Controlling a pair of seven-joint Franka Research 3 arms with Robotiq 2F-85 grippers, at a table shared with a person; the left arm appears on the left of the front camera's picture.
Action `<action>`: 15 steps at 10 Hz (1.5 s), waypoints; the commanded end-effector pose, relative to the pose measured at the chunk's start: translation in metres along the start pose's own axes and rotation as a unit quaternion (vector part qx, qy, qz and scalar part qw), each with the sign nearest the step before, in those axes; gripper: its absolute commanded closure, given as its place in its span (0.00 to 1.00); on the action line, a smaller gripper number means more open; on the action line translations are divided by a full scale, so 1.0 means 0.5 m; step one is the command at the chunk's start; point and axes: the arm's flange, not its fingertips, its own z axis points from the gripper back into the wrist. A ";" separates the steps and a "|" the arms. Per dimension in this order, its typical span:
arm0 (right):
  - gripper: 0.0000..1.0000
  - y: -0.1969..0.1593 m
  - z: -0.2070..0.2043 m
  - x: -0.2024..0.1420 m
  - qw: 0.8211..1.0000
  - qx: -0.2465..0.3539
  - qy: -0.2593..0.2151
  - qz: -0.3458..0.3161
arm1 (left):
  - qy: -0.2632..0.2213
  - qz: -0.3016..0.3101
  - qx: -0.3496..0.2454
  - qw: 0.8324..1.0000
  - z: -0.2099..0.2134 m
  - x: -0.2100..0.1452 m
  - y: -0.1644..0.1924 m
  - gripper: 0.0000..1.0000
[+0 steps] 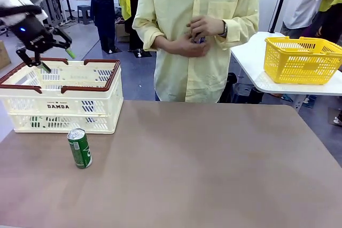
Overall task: Place the drinks into the Shopping basket.
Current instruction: Pick up one drink and place it into the Shopping basket.
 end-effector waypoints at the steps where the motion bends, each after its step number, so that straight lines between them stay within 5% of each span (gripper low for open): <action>1: 0.00 0.010 0.003 -0.004 1.000 -0.005 0.006 -0.007 | 0.137 -0.052 -0.120 0.982 0.080 -0.089 0.100 0.00; 5: 0.00 0.010 0.003 -0.004 1.000 -0.005 0.006 -0.007 | 0.175 -0.074 -0.320 0.928 0.087 -0.244 0.343 0.00; 8: 0.00 0.010 0.003 -0.004 1.000 -0.005 0.006 -0.007 | 0.102 -0.089 -0.406 0.904 0.054 -0.255 0.502 0.00; 9: 0.00 0.010 0.003 -0.004 1.000 -0.005 0.006 -0.007 | 0.139 -0.080 -0.371 0.915 0.078 -0.297 0.441 0.00; 15: 0.00 0.010 0.003 -0.004 1.000 -0.005 0.006 -0.007 | 0.139 -0.080 -0.371 0.915 0.078 -0.297 0.441 0.00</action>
